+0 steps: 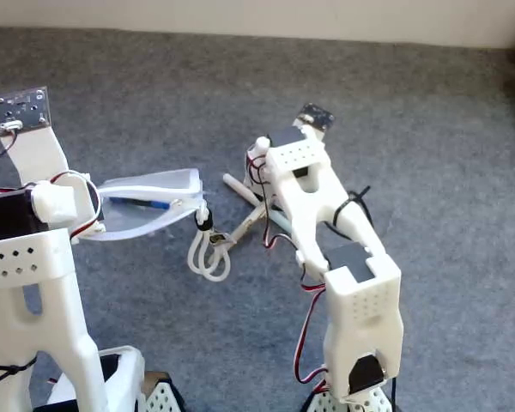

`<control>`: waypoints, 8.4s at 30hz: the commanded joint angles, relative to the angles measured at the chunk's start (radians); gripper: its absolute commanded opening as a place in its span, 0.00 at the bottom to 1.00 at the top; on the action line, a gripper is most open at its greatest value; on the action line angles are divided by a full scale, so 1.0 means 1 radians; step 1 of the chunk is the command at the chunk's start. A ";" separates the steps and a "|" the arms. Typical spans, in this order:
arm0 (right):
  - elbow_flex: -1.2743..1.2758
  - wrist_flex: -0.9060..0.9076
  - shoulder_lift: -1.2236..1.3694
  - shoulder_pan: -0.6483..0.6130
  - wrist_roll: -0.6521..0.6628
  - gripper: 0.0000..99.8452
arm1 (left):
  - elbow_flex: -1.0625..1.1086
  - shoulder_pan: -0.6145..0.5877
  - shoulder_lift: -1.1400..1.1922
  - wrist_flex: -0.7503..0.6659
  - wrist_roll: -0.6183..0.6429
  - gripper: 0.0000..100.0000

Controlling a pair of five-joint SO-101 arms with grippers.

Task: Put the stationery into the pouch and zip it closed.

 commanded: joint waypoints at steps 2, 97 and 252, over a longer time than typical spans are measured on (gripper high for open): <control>-0.079 0.056 -0.107 -0.002 0.000 0.01 | 0.002 -0.019 0.008 -0.020 0.003 0.01; 1.460 -1.570 -1.850 -0.555 1.142 0.01 | 0.002 -0.016 0.008 -0.018 0.008 0.01; 0.148 -0.097 -0.266 -0.088 0.965 0.01 | -0.036 -0.077 0.111 -0.055 0.035 0.03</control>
